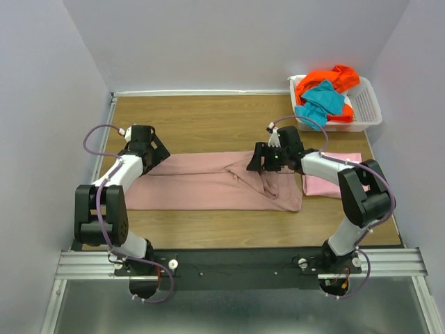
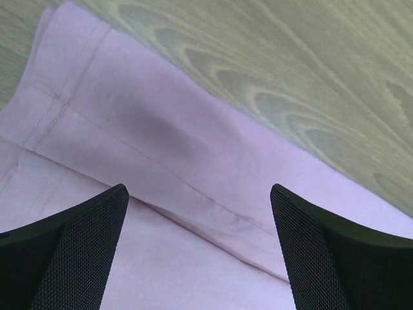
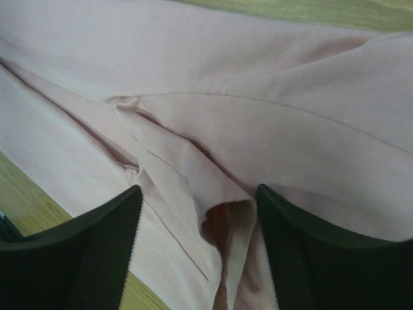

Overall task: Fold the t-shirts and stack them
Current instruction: Fold the tshirt

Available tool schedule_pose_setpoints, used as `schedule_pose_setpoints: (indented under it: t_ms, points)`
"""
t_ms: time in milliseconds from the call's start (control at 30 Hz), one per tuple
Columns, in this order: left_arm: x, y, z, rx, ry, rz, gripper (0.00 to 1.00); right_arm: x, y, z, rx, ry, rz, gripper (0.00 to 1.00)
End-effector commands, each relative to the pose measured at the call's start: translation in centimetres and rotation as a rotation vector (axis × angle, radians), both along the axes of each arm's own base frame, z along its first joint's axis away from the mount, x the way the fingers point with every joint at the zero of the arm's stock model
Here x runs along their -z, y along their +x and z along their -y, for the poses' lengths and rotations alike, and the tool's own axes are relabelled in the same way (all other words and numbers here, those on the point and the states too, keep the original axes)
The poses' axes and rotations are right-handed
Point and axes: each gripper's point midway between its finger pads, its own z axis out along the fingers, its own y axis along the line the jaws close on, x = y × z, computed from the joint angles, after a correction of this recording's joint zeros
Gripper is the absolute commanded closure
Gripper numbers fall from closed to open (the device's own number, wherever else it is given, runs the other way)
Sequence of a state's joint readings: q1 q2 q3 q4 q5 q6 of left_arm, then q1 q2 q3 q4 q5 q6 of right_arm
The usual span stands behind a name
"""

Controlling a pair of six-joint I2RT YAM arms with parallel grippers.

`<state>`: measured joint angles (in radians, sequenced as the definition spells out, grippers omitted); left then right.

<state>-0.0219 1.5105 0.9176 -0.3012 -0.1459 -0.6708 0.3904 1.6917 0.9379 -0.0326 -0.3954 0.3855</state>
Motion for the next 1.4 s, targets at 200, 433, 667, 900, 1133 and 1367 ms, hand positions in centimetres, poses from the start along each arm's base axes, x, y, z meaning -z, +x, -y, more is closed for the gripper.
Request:
schedule_pose_setpoints:
  t_ms: [200,433,667,900,1133,1367]
  points:
    - [-0.1,-1.5,0.9,0.038,-0.008,0.021,0.01,0.6,-0.7,-2.4,-0.073,-0.016,-0.006,0.73]
    - [-0.7,-1.5,1.2,0.042,-0.009,0.037,0.01,0.8,-3.3,-2.9,-0.073,-0.018,-0.033,0.82]
    - [-0.5,-1.8,1.2,0.042,-0.005,0.031,0.01,1.7,-6.3,-5.7,-0.123,-0.055,-0.040,0.81]
    - [-0.5,-1.7,1.8,0.057,-0.005,0.031,0.01,2.0,-7.8,-7.4,-0.143,-0.068,-0.039,0.61]
    - [-0.5,-1.2,1.9,0.061,-0.002,0.028,0.01,-0.7,-10.0,-9.7,-0.220,-0.010,-0.004,0.28]
    - [-0.2,0.3,3.3,0.111,0.001,0.012,0.01,-4.3,-10.1,-7.1,-0.066,0.010,0.054,0.00]
